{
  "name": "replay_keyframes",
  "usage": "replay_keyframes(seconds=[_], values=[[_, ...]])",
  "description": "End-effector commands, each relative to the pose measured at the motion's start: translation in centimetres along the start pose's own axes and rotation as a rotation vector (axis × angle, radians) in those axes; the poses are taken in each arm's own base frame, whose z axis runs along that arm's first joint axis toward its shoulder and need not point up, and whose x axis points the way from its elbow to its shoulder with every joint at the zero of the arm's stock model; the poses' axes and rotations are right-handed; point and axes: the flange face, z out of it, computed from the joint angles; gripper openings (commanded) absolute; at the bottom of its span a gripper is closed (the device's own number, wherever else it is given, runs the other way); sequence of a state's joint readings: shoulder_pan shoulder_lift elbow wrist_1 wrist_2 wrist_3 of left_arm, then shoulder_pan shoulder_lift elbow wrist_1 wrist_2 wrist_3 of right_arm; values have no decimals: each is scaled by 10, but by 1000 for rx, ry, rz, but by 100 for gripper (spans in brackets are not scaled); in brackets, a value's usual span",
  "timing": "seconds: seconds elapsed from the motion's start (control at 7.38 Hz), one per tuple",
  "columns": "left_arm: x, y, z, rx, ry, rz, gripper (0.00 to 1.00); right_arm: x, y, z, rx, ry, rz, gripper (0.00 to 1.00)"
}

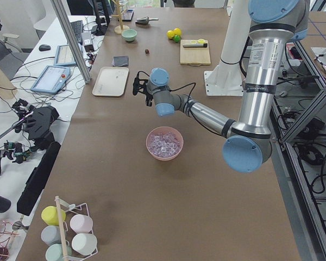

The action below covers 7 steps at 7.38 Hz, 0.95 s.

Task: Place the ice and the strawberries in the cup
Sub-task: 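Carry the ice cube with the left gripper over the blue cup and release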

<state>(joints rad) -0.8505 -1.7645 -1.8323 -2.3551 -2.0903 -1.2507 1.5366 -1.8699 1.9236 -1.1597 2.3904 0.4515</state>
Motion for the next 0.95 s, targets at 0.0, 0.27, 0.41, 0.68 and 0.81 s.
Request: replay_keyframes(seconds=[0.0,0.27,0.41,0.68,0.81], values=[[124,22,63,25,-38,-58,0,0,0,0,1,0,1,100],[195,46,97,48,-91,-69,0,0,0,1,-2,1,1,100],[224,54,118,66,-90,-104,0,0,0,1,-2,1,1,100],[270,72,165,112,-106,-117,0,0,0,2,-4,0,0,100],[281,71,174,119,-111,-125,0,1,1,3,-8,-1,3,100]])
